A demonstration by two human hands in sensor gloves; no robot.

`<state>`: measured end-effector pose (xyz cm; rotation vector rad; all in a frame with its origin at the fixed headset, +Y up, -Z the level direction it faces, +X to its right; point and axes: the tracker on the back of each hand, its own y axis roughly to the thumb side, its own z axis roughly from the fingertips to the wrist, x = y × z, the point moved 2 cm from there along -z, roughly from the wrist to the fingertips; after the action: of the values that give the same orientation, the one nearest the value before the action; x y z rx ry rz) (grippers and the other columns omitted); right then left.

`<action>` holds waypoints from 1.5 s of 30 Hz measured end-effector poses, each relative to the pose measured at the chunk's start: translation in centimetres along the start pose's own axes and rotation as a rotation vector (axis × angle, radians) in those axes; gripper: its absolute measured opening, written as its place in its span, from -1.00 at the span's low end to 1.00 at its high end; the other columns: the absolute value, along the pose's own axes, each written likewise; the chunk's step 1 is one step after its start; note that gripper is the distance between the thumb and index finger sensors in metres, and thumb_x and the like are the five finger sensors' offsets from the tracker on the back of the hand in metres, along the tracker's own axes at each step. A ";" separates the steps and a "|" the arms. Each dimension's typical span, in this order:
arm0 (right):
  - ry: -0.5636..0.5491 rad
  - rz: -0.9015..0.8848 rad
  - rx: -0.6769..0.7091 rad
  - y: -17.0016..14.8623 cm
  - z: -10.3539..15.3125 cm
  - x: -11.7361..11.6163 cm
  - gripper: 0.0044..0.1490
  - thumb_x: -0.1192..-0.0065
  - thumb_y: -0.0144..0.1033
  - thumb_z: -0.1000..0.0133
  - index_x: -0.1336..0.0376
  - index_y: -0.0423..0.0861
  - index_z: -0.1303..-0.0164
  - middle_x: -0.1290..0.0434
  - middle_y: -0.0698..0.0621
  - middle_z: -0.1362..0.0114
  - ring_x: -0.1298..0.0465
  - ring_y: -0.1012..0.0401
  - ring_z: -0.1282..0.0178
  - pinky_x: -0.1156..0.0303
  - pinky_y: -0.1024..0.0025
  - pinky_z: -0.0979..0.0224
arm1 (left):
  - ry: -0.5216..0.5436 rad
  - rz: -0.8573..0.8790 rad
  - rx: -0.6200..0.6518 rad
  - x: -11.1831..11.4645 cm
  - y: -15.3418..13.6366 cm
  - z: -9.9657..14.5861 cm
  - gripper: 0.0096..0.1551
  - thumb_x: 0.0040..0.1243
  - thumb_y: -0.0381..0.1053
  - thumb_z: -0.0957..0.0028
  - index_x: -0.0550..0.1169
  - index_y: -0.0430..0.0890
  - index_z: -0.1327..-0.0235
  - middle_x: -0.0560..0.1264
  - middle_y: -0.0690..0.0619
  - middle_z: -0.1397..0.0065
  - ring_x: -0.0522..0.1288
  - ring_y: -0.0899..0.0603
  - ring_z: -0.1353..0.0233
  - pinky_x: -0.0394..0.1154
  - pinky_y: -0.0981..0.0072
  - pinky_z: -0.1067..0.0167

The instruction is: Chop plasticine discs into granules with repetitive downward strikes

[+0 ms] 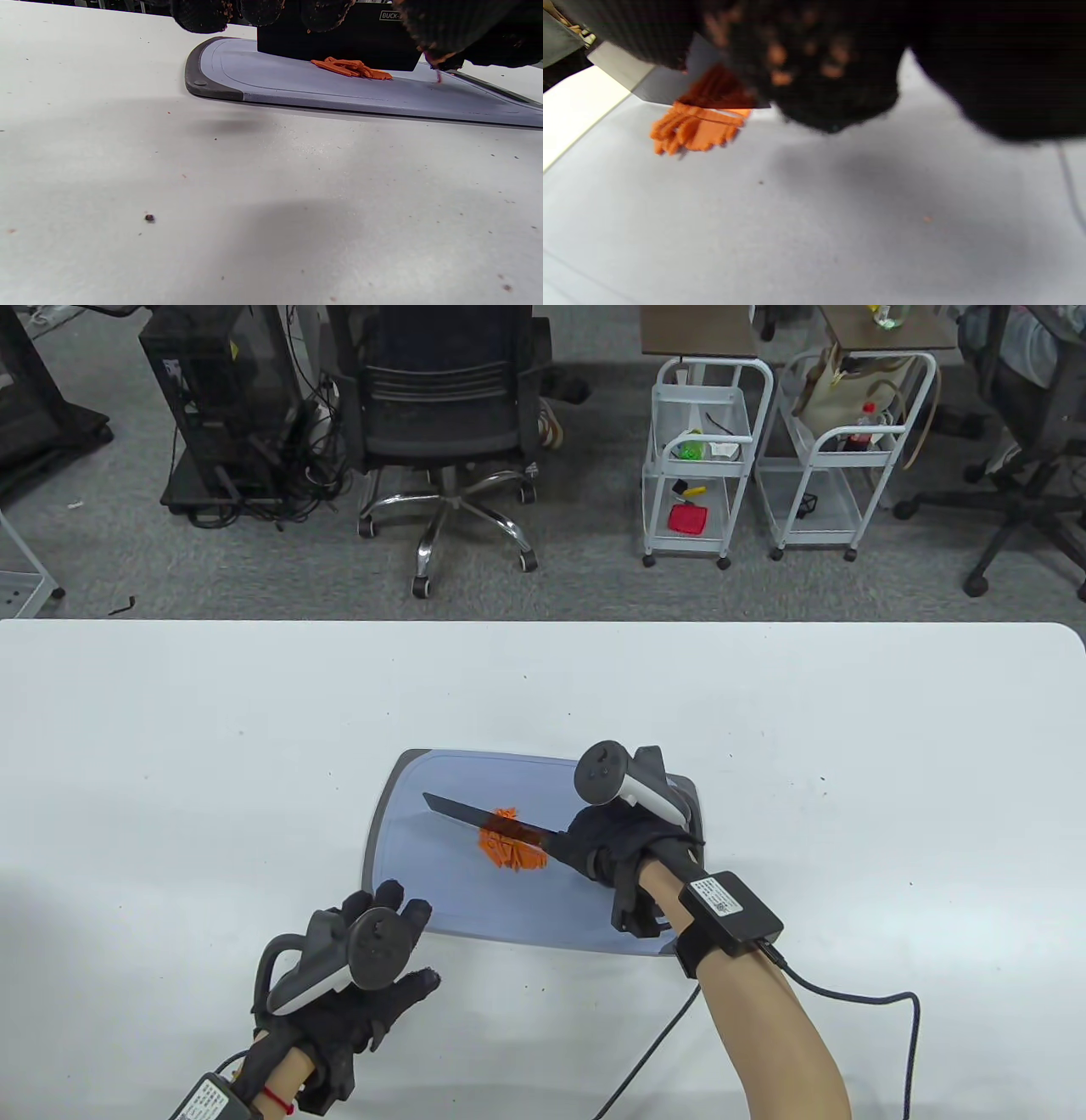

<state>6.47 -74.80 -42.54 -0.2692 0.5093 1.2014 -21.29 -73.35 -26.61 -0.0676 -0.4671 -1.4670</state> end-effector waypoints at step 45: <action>0.021 0.078 0.016 2.3 1.9 0.8 -0.07 -0.24 0.41 0.01 -0.56 -0.30 0.20 -0.70 0.03 0.57 -0.70 0.01 0.88 -0.61 -0.07 0.55 | -0.024 -0.009 0.011 0.3 0.4 0.0 -0.01 -0.06 0.47 0.09 0.16 0.15 -0.66 0.00 -0.11 -0.83 0.13 -0.46 -0.71 0.06 -0.38 -0.52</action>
<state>5.02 -72.51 -41.11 -0.2507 0.5519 1.2711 -20.94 -73.58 -26.37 -0.0744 -0.4959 -1.4737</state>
